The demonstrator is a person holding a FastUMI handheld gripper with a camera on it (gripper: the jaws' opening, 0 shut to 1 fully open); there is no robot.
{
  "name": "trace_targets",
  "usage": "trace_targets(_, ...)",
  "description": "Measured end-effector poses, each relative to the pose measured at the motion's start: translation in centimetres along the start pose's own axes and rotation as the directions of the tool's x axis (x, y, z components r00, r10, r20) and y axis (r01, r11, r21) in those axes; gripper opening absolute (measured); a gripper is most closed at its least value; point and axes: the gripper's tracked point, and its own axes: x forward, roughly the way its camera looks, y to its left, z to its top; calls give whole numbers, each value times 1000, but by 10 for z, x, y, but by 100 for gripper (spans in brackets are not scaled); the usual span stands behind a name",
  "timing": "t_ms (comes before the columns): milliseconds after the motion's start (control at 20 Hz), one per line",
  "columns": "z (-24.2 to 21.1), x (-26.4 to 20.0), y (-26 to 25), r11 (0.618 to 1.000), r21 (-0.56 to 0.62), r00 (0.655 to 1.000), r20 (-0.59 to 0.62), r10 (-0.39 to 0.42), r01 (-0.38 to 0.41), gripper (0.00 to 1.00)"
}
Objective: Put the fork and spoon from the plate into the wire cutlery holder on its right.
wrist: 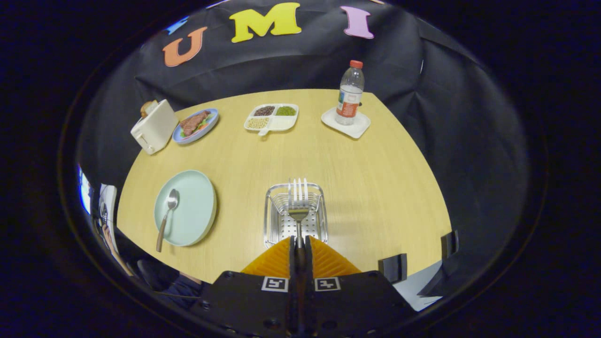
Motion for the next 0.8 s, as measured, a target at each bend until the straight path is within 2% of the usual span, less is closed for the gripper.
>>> trace_targets(100, -1, -4, 5, 1000, -17, 1000, 10, 10, -10, 9)
trace_targets(350, 5, -13, 5, 999, -31, 999, 49, -3, 5, 8)
trace_targets(800, -15, -5, -2, 1000, 0, 1000, 2, -4, 4, 9)
